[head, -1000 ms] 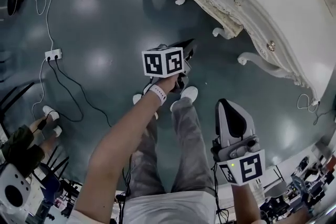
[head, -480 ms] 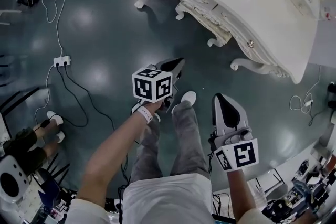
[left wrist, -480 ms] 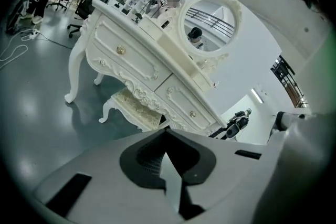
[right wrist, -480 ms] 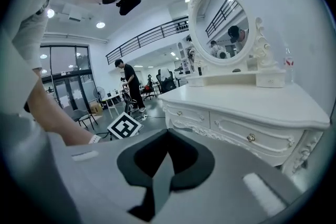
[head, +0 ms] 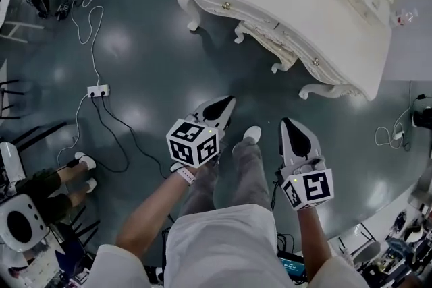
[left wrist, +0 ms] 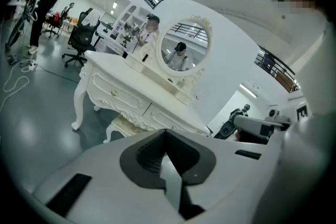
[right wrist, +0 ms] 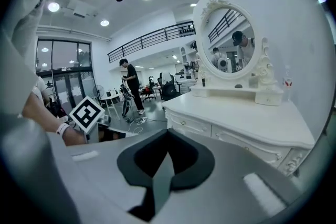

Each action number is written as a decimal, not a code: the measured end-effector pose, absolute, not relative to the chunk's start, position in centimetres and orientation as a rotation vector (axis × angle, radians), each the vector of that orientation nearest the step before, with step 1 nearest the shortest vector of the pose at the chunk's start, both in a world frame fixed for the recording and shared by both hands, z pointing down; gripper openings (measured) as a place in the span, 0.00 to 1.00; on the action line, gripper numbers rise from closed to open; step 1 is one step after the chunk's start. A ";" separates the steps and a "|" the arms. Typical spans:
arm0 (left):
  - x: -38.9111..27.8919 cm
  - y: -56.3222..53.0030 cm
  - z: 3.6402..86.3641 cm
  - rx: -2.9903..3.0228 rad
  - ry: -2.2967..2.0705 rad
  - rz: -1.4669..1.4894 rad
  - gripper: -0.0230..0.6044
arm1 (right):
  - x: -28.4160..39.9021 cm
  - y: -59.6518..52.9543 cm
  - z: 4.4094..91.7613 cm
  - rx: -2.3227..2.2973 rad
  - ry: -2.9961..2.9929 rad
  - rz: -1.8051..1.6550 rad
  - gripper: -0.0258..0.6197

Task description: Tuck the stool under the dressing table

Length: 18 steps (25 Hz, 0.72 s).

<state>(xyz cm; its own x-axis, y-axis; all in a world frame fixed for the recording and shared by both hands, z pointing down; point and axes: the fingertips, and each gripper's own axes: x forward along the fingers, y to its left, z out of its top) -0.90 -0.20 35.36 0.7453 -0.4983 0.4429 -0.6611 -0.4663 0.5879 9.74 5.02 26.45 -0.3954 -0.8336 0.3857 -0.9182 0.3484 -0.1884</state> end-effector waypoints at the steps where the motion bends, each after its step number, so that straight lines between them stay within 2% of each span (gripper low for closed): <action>1: -1.4 0.5 34.5 2.174 -0.878 0.269 0.05 | 9.5 5.3 25.9 1.579 -2.389 0.552 0.06; 18: -10.5 6.1 16.2 2.329 -1.045 0.092 0.05 | 4.2 7.6 16.5 1.548 -2.487 0.400 0.05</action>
